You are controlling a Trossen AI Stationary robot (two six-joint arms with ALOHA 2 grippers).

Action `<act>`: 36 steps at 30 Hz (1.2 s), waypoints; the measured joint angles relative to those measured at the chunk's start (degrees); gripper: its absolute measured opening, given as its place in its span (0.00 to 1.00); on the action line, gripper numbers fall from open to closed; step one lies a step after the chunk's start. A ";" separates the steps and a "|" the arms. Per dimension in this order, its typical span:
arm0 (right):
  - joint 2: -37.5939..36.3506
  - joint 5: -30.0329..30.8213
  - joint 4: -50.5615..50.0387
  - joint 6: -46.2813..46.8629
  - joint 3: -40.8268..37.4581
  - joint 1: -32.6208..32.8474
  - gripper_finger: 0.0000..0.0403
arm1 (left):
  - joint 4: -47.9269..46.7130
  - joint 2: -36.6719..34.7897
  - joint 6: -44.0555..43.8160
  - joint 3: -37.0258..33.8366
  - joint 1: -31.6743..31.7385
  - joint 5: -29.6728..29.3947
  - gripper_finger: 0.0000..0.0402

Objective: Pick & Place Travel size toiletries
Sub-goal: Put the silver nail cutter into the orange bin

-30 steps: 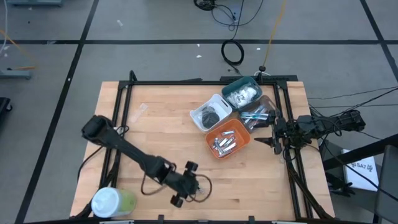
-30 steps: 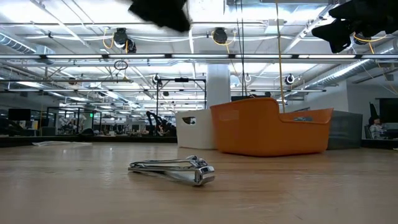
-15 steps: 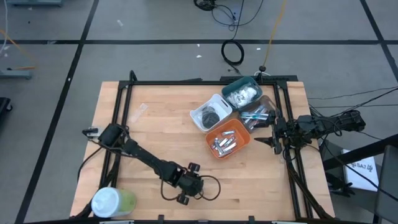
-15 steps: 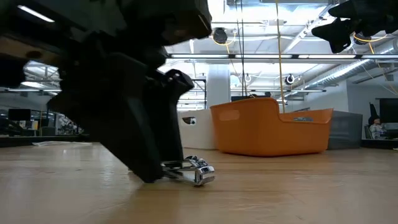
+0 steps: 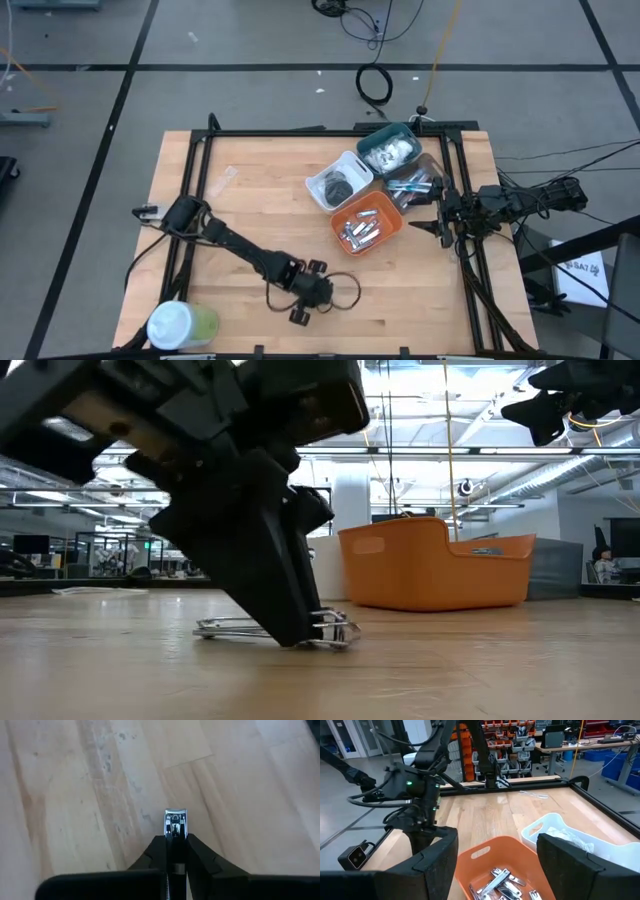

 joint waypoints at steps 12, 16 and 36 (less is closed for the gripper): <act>0.01 -0.20 -0.02 -0.15 0.00 0.00 0.64 | -7.88 -16.44 11.84 -0.35 4.36 -5.70 0.07; 0.02 -0.09 0.04 -0.15 0.00 0.00 0.64 | 3.27 -22.71 15.94 -0.25 6.94 -13.78 0.07; 0.19 0.03 -0.05 0.10 -0.02 0.00 0.64 | 32.72 -3.96 5.26 0.90 21.68 -10.10 0.18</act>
